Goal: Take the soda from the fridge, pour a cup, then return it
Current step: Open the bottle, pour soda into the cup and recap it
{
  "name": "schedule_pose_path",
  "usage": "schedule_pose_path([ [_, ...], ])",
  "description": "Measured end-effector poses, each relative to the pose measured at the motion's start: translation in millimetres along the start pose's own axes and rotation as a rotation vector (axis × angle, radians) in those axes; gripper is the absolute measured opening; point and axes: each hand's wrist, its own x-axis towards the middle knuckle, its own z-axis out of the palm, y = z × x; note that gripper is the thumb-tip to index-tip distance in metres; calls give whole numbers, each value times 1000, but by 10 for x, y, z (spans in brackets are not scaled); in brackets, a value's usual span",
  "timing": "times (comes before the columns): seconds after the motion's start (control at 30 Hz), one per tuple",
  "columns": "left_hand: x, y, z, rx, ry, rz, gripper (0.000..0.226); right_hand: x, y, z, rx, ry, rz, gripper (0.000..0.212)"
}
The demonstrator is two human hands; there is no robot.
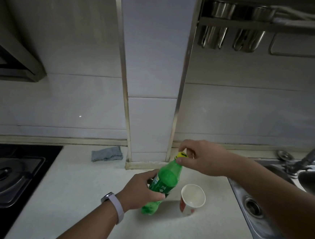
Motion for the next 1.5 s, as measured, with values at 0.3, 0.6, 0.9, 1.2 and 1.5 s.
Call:
schedule_pose_path([
  [0.3,-110,-104,-141,0,8,-7,64,-10,-136,147,37,35,-48,43],
  [0.6,-199,-187,-318,59,5,12,65,12,-292,335,74,61,-15,50],
  [0.9,-235,-264,-423,129,-32,4,67,45,-392,468,69,108,40,18],
  [1.2,-132,-229,-367,249,-94,-13,60,-129,-256,436,215,203,130,26],
  [1.5,92,-146,-190,478,-207,-87,66,-415,108,599,431,255,253,27],
])
